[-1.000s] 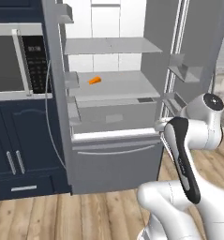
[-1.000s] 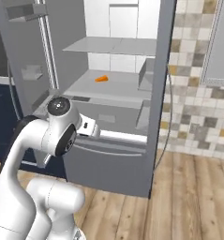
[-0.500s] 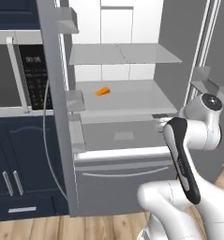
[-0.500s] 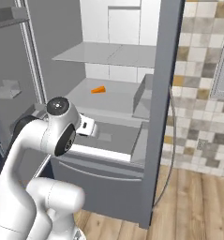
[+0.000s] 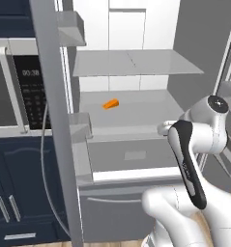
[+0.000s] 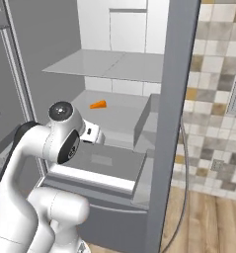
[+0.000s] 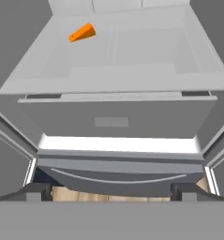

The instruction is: Take the cheese, chicken drumstick, and lime from the fridge and place them on the plate on the dining counter to create an appetizer plate.

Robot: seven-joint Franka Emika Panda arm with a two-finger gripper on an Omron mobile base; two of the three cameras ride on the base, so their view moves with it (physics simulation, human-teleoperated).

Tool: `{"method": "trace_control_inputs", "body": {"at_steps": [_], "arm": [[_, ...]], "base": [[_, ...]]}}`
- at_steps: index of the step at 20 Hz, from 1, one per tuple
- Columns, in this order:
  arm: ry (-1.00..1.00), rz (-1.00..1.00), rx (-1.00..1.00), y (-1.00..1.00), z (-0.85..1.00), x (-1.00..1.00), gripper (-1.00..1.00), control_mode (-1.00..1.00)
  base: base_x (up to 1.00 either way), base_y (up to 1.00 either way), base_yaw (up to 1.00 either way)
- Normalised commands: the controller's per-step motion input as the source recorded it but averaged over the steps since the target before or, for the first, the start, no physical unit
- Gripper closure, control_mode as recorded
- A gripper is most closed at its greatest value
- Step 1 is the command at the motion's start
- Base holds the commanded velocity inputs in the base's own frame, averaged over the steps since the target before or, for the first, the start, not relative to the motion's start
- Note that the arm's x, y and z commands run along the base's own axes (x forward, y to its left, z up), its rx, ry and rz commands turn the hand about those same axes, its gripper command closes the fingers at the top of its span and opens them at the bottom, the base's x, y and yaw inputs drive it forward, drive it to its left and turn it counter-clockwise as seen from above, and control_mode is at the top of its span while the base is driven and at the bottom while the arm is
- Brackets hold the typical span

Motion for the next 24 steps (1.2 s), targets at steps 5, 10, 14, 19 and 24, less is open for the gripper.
{"method": "trace_control_inputs", "body": {"at_steps": [5,10,14,19,24], "arm": [[0.00,0.00,0.00,0.00,0.00,0.00,-1.00,1.00],[0.00,0.00,0.00,0.00,0.00,0.00,-1.00,1.00],[0.00,0.00,0.00,0.00,0.00,0.00,-1.00,1.00],[0.00,0.00,0.00,0.00,0.00,0.00,-1.00,1.00],[0.00,0.00,0.00,0.04,-0.09,0.00,-1.00,-1.00]], "base": [[0.23,0.26,0.00],[0.14,0.21,0.00],[0.63,0.16,0.00],[0.52,0.09,0.00],[0.12,0.11,0.00]]}}
